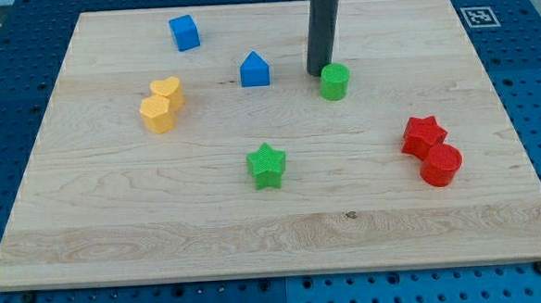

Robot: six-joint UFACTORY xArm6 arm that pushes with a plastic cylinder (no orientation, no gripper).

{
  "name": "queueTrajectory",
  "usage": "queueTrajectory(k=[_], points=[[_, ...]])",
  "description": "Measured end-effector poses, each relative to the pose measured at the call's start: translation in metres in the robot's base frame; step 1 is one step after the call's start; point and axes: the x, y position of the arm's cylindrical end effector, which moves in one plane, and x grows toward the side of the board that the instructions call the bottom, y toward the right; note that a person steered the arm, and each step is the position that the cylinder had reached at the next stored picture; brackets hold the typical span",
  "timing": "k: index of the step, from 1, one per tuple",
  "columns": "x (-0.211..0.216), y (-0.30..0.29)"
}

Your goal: Move the green circle diagonally to the green star

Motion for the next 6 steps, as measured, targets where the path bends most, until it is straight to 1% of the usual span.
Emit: queueTrajectory(k=[1,2,4,5,6], points=[[0.02,0.0],[0.027,-0.018],[0.022,0.057],[0.037,0.067],[0.065,0.052]])
